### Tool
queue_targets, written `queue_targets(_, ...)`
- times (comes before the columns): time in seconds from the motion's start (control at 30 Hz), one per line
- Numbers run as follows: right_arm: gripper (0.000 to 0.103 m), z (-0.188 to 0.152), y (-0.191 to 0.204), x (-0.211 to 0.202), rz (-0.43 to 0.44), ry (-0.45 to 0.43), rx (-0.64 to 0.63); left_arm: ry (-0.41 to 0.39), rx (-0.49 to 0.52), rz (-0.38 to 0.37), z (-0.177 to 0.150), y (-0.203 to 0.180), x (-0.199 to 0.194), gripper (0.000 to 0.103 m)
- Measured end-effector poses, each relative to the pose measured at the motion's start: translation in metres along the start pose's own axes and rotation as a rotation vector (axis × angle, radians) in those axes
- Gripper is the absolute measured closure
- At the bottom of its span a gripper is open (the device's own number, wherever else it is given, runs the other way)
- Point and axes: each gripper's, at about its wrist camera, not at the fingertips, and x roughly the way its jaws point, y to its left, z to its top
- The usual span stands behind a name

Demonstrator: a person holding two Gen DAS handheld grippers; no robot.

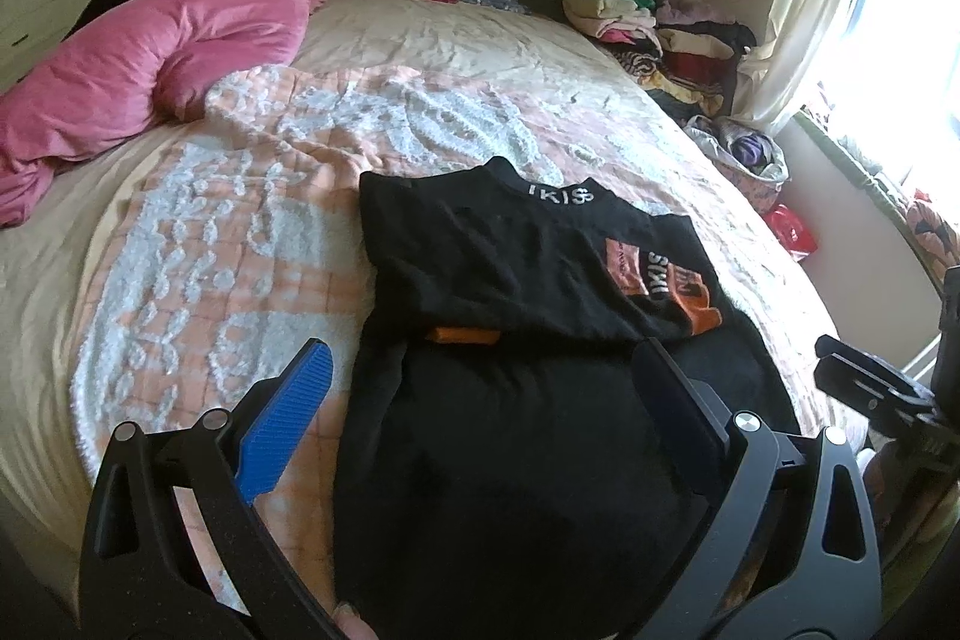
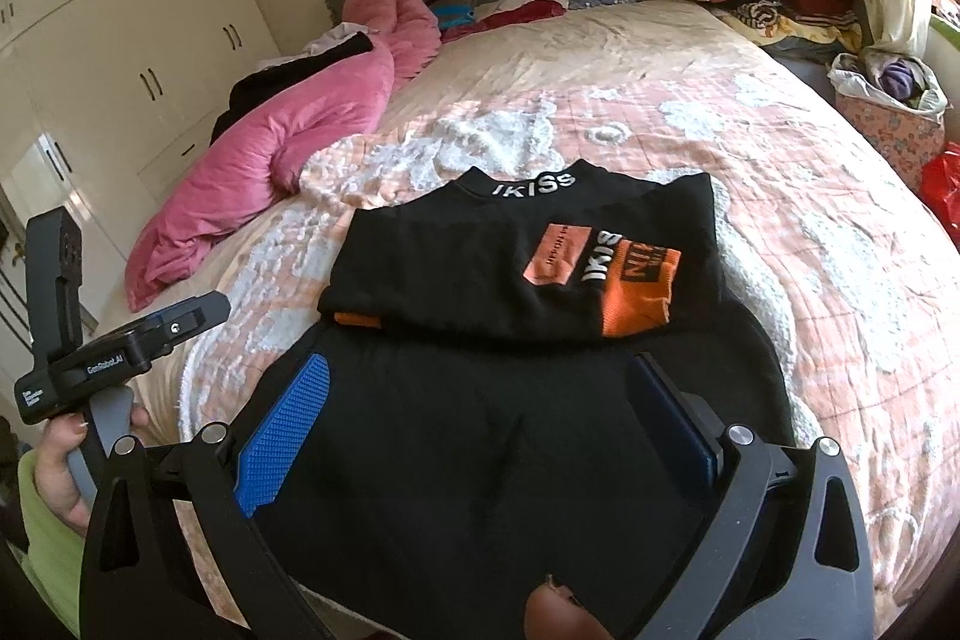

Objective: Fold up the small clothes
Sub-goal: 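Move both open tools back to the hem edge of the shirt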

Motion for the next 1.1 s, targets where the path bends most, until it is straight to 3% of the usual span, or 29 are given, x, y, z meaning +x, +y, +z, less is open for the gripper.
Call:
queue_targets(0.67, 0.004, -0.024, -0.015, -0.013, -0.047, 0.038, 0.019, 0.045, 0.060, 0.009, -0.028, -0.007, -0.005, 0.010)
queue_targets(1.1, 0.005, -0.044, -0.028, -0.014, -0.071, 0.079, 0.031, 0.084, 0.042, 0.037, -0.046, 0.012, -0.004, 0.010)
